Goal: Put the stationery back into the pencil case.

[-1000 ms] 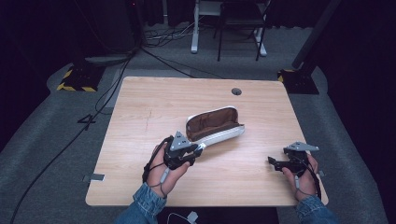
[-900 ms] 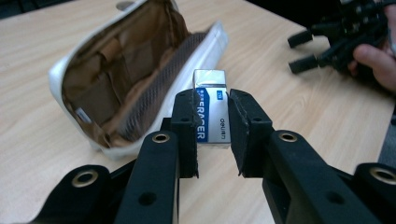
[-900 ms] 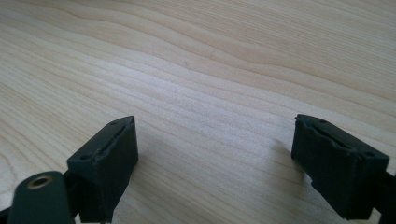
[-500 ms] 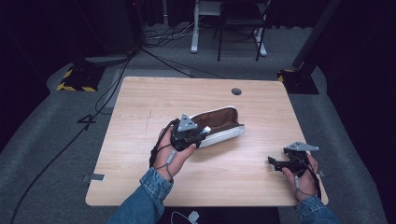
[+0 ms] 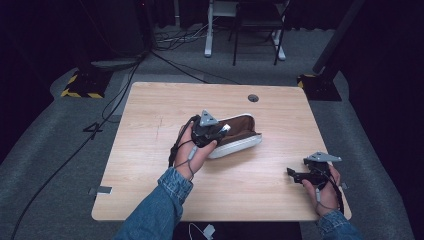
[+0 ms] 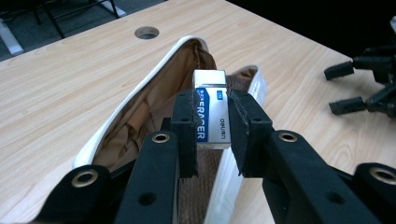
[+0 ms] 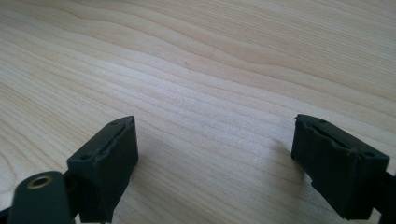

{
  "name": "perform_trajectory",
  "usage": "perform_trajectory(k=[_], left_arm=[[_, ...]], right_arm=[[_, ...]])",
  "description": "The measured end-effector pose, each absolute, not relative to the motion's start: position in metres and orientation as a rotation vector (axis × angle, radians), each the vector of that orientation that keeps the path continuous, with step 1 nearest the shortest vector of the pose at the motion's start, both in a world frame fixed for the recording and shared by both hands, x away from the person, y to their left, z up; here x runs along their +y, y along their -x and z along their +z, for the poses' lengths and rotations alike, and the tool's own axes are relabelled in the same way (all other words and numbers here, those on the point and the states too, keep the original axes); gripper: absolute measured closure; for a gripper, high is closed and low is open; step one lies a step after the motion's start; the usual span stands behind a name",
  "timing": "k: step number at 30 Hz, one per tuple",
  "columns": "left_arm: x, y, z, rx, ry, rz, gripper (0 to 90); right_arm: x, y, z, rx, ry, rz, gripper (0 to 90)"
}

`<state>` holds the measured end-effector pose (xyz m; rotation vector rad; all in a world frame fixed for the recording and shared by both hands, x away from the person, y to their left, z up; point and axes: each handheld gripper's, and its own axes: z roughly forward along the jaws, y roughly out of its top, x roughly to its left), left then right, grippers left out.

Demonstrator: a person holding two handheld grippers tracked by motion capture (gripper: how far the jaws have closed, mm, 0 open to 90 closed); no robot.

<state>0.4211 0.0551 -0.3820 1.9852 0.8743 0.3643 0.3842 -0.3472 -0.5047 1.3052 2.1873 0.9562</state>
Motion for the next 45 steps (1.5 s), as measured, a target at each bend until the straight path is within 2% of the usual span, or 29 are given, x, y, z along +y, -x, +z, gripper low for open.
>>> perform_trajectory(k=[18, 35, 45], left_arm=[[0.033, -0.458, -0.401, 0.849, -2.0, 0.348, 72.8], [0.021, -0.474, -0.426, 0.864, -2.119, 0.323, 72.8], [0.021, -0.482, -0.439, 0.914, -2.176, 0.257, 72.8]], right_arm=[[-0.347, -0.384, -0.505, 2.187, -1.305, 0.956, 14.9], [-0.347, -0.384, -0.505, 2.187, -1.305, 0.956, 15.0], [-0.347, -0.384, -0.505, 2.187, -1.305, 0.956, 14.9]])
